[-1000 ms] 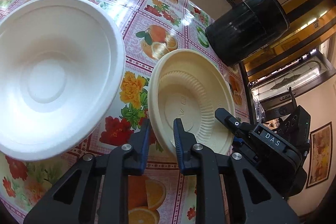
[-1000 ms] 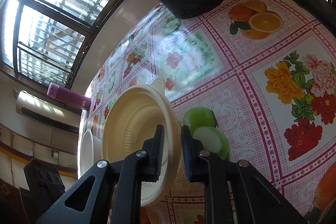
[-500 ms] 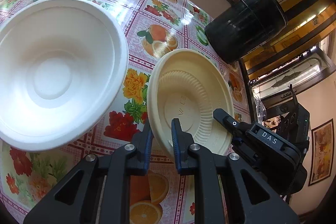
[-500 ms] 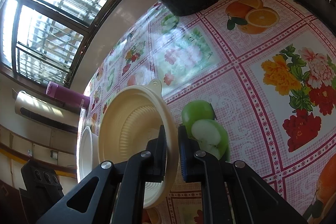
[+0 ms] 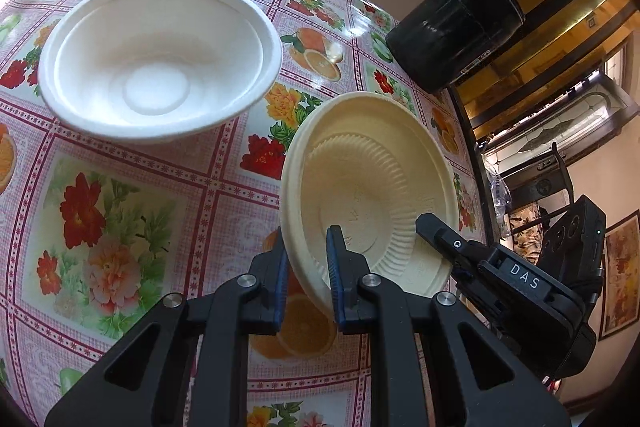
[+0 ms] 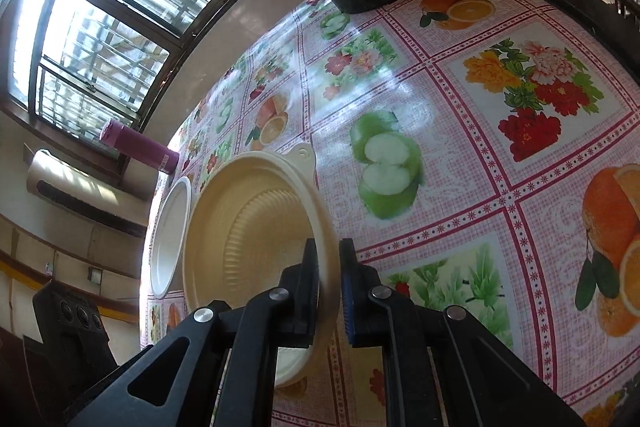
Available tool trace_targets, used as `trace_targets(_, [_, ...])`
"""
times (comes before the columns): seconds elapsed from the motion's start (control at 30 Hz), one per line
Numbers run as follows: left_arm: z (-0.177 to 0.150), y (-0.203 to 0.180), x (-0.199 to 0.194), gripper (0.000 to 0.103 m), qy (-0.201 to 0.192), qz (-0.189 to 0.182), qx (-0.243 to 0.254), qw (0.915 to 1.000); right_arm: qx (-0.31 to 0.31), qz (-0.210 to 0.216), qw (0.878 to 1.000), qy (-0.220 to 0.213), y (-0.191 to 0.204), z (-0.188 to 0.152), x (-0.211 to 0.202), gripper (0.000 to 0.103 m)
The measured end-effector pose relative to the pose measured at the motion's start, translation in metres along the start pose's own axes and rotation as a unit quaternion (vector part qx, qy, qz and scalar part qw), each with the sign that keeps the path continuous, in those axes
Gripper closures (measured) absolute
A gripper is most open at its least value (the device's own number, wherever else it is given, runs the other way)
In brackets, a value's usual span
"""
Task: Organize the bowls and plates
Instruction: 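Carry the beige bowl to the stack, lower it into the white bowl, open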
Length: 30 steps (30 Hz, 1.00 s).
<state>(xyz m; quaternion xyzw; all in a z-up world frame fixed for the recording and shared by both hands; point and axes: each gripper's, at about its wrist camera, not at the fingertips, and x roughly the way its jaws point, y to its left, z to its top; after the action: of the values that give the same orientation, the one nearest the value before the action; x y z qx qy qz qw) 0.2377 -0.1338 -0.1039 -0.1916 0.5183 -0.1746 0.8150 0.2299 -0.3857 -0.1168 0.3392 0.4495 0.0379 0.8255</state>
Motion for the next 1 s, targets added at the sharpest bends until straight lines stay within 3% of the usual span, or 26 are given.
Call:
trace_targets(0.53, [-0.086,0.022,-0.092,0.088,-0.035,0.047,0.069,0.9959,-0.040,0.035,0.998,0.024,0.029,-0.106,-0.048,0.092])
trace_targets(1.0, [-0.123,0.109,-0.234,0.088,-0.148,0.081,0.035,0.9851,-0.178,0.104,0.978,0.030,0.186,-0.192,-0.068,0.089])
